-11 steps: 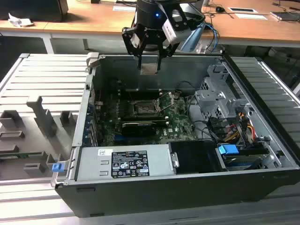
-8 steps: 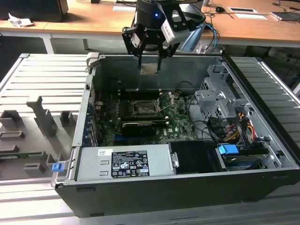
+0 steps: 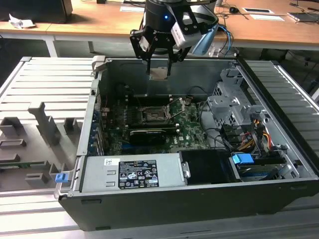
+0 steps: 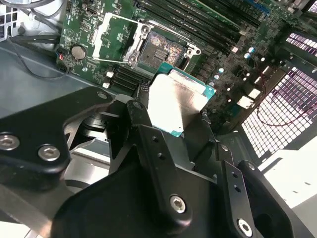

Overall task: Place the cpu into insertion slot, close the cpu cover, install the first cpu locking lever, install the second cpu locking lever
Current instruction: 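Place the cpu into insertion slot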

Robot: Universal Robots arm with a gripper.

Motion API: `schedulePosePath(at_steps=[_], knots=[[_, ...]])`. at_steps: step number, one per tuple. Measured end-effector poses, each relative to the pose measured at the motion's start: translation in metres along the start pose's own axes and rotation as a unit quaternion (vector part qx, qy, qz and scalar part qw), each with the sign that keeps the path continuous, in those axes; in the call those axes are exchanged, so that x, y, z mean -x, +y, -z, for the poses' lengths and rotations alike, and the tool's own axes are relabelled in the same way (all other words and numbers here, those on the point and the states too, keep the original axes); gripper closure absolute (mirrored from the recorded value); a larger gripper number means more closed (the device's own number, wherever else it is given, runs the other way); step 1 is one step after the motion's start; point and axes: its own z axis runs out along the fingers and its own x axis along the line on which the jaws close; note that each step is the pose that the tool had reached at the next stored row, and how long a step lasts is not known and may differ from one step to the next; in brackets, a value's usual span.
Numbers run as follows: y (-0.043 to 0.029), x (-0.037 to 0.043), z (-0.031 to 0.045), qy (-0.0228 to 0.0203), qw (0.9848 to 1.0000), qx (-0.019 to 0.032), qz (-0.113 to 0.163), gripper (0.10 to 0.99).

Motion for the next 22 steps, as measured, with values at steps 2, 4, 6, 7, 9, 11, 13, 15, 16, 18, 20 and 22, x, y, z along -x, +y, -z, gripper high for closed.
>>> schedulePosePath(at_steps=[2, 4, 6, 7, 9, 11, 13, 15, 16, 18, 20, 22], knots=[[0.0000, 0.0000, -0.0001, -0.0002, 1.0000, 0.0000, -0.002, 0.557], [0.0000, 0.0000, -0.0002, -0.0008, 1.0000, 0.0002, -0.009, 0.557], [0.0000, 0.0000, -0.0003, -0.0013, 0.9999, 0.0003, -0.015, 0.557], [0.0000, 0.0000, -0.0003, -0.0016, 0.9998, 0.0004, -0.018, 0.557], [0.0000, 0.0000, -0.0004, -0.0021, 0.9997, 0.0005, -0.024, 0.557], [0.0000, 0.0000, -0.0009, -0.0025, 0.9996, 0.0007, -0.028, 0.557], [-0.0001, 0.0000, -0.0016, -0.0025, 0.9996, 0.0006, -0.028, 0.557], [-0.0003, 0.0000, -0.0026, -0.0025, 0.9996, 0.0005, -0.028, 0.557], [-0.0003, 0.0000, -0.0029, -0.0025, 0.9996, 0.0005, -0.028, 0.557], [-0.0003, 0.0001, -0.0036, -0.0025, 0.9996, 0.0005, -0.029, 0.557], [-0.0004, 0.0001, -0.0038, -0.0027, 0.9995, 0.0005, -0.030, 0.557], [-0.0004, 0.0001, -0.0039, -0.0031, 0.9994, 0.0007, -0.035, 0.557]])
